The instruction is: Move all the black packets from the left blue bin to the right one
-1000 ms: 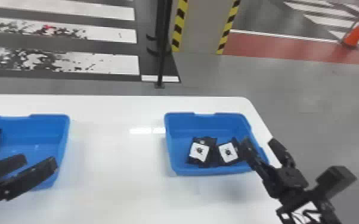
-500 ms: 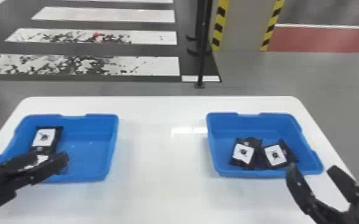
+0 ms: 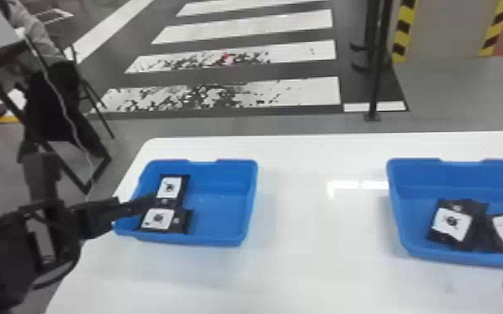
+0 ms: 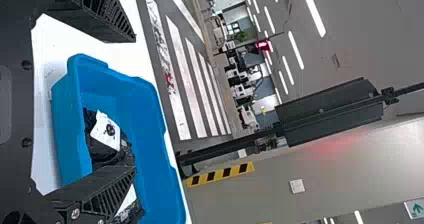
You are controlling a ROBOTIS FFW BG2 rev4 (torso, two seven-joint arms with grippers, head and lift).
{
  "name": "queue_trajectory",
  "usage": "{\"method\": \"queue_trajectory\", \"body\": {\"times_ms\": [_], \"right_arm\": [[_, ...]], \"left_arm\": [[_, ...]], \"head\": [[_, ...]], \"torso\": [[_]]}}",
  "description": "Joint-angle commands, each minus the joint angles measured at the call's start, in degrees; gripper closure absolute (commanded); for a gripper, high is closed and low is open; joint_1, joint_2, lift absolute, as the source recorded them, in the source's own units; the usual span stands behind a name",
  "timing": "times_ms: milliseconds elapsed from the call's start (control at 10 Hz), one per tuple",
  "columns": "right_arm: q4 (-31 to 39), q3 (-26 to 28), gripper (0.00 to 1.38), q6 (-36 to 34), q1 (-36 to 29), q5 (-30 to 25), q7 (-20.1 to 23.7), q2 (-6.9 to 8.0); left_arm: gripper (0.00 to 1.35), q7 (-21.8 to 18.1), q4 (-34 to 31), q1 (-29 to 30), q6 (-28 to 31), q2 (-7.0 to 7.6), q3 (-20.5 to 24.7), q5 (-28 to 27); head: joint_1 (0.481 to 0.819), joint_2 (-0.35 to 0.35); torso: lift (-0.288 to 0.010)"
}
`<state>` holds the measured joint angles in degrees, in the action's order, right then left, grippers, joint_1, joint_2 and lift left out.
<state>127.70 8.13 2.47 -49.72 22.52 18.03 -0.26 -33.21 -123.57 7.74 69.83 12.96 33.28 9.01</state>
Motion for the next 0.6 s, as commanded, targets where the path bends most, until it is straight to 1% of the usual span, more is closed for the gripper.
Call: {"method": "queue_trajectory", "body": {"times_ms": [0,200,400,500], "right_arm": [[-0.6,-0.4,0.12,-0.5,0.5,0.2,0.2,0.31],[-1.9,-1.5,0.12,-0.6,1.5,0.9,0.6,0.31],[-1.9,-1.7,0.12,-0.9,1.5,1.4,0.7,0.31],[-1.9,-1.7,0.12,-0.9,1.5,1.7,0.7,0.31]], "left_arm": [[0.14,0.1,7.5,-5.8,0.9,0.22,-1.3,-3.6],[0.14,0.1,15.8,-10.3,1.6,1.19,-3.7,-6.2],[0.14,0.4,21.3,-13.5,2.2,1.72,-5.9,-7.8],[0.14,0.5,22.5,-14.5,3.4,1.98,-7.3,-8.1]], "head": [[0.695,0.269],[0.695,0.298],[0.695,0.305],[0.695,0.304]], "torso": [[-0.140],[-0.140],[-0.140],[-0.140]]}}
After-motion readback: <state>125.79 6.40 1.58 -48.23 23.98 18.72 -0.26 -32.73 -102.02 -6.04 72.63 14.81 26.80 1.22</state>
